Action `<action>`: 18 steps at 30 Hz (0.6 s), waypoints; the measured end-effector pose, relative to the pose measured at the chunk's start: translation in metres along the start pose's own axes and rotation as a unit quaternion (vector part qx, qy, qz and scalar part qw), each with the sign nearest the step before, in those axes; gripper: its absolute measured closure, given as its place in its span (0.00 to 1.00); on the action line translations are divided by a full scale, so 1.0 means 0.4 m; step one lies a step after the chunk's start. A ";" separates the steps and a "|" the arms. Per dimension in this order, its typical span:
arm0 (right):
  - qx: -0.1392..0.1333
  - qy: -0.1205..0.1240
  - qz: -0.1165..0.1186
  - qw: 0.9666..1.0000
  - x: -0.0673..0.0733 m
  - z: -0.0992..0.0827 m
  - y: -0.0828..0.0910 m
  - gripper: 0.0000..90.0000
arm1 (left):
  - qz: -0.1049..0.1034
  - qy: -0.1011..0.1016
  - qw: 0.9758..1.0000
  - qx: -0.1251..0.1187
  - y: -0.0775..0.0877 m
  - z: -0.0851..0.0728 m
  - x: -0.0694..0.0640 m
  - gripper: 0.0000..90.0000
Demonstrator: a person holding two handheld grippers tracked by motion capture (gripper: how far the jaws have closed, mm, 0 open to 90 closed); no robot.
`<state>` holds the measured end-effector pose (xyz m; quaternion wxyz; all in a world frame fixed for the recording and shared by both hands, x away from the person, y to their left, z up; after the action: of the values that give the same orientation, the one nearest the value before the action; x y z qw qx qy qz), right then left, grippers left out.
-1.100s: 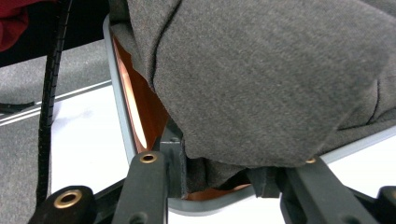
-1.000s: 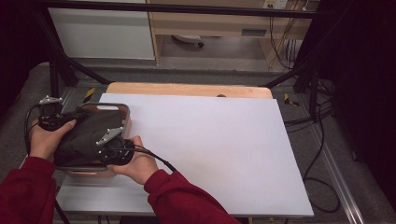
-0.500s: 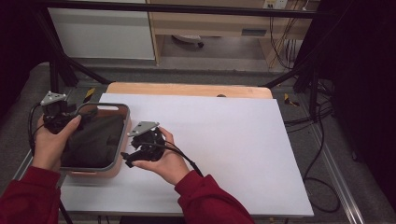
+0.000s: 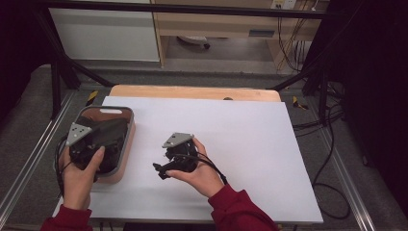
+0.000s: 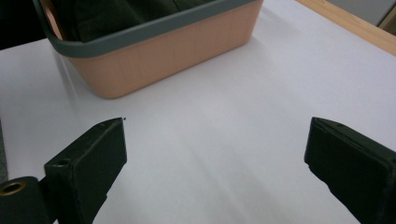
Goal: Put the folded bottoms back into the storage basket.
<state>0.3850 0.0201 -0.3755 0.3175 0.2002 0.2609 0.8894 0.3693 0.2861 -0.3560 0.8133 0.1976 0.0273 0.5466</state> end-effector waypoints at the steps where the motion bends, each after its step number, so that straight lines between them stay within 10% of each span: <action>1: -0.003 -0.005 0.000 1.000 -0.006 -0.004 0.006 0.06 | -0.005 -0.003 1.000 0.000 0.000 -0.004 -0.007 0.14; 18: -0.065 -0.034 -0.027 0.997 -0.102 0.003 0.099 0.06 | 0.009 -0.007 1.000 -0.029 -0.021 -0.068 -0.042 0.13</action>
<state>0.3966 -0.0331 -0.3589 0.3628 0.2022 0.1967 0.8881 0.3630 0.2763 -0.3871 0.8141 0.1778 0.0042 0.5529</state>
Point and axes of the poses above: each handheld gripper's, and its own axes: y roughly backward along the jaws, z roughly out of its top, x roughly to its left, the point moved 1 cm from there along -y, roughly forward along the jaws, and after that the axes turned 15 degrees about -y, right-handed, at the moved point
